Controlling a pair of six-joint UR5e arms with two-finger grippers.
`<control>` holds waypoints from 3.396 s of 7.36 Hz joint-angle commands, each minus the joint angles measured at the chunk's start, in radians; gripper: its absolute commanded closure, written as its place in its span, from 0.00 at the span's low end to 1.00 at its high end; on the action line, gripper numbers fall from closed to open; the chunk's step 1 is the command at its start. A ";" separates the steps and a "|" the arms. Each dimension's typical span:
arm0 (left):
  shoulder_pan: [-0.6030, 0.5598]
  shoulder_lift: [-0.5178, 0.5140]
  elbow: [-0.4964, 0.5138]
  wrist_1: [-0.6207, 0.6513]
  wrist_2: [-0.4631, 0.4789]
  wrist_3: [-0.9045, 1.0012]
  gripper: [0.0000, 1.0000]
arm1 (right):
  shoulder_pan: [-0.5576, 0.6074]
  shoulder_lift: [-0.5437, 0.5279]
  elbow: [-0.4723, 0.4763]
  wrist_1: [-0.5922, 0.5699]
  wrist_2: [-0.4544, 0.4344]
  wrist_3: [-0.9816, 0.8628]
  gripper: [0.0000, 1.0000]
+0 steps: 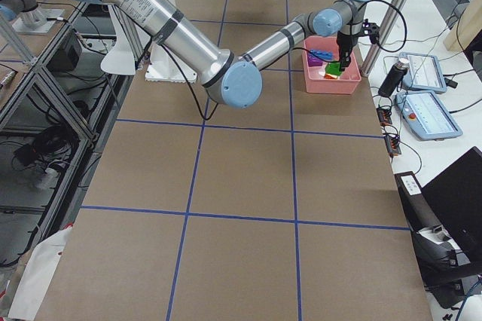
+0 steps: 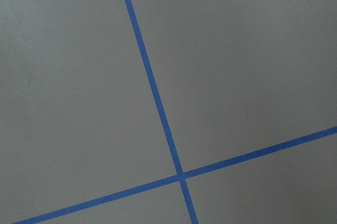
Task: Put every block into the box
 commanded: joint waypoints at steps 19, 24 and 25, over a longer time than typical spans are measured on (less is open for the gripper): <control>-0.005 0.218 -0.189 0.154 -0.012 0.015 0.00 | 0.251 -0.342 0.176 0.001 0.120 -0.407 0.00; -0.013 0.301 -0.328 0.156 -0.013 0.015 0.00 | 0.506 -0.876 0.342 -0.003 0.180 -0.947 0.00; -0.013 0.310 -0.337 0.151 -0.013 0.015 0.00 | 0.525 -0.968 0.406 -0.006 0.166 -0.948 0.00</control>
